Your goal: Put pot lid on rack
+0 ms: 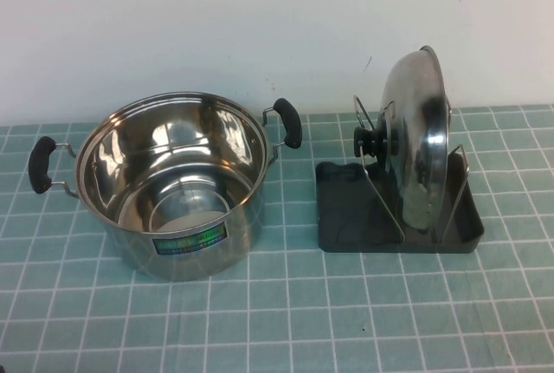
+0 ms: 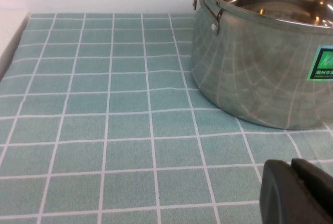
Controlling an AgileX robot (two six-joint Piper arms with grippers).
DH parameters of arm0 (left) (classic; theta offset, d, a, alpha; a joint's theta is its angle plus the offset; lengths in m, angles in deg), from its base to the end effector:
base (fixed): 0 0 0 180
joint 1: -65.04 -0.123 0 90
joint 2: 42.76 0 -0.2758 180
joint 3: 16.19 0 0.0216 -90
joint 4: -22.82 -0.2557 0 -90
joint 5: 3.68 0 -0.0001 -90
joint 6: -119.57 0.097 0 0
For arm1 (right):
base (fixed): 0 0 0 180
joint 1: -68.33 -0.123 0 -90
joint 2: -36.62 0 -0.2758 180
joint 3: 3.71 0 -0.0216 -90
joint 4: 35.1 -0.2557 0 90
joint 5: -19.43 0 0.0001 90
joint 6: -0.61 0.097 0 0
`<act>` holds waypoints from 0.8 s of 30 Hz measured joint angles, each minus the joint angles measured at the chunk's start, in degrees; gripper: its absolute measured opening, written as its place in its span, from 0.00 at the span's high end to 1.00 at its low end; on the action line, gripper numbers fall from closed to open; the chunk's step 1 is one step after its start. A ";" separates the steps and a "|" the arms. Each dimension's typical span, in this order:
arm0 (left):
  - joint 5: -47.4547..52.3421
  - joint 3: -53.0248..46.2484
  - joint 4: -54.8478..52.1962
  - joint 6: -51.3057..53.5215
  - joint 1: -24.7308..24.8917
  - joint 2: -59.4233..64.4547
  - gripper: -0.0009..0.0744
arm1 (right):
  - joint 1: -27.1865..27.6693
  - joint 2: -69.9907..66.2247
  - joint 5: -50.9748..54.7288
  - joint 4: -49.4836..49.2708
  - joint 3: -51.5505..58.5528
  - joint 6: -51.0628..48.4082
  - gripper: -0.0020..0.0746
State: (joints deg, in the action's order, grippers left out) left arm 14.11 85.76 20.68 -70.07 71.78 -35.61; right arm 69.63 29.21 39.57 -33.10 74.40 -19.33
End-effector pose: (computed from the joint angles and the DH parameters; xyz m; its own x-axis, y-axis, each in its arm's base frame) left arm 0.0735 -0.0076 0.1784 -0.2351 -0.1054 -0.9662 0.0759 0.9891 -0.1264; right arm 0.0731 -0.0028 0.1738 -0.2631 -0.3658 -0.8928 -0.0684 0.9301 -0.3609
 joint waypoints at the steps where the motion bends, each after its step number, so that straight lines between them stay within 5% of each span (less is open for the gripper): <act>1: 0.00 0.00 0.00 0.00 0.00 0.00 0.99 | 0.45 0.00 0.00 0.00 0.00 0.79 0.98; 24: 0.00 0.00 0.09 0.00 0.00 0.00 0.99 | 1.55 0.12 -0.33 -0.41 0.05 13.26 0.98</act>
State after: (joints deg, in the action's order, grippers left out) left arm 14.11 85.76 20.77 -70.07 71.78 -35.61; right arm 71.19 29.34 39.24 -33.51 74.45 -6.07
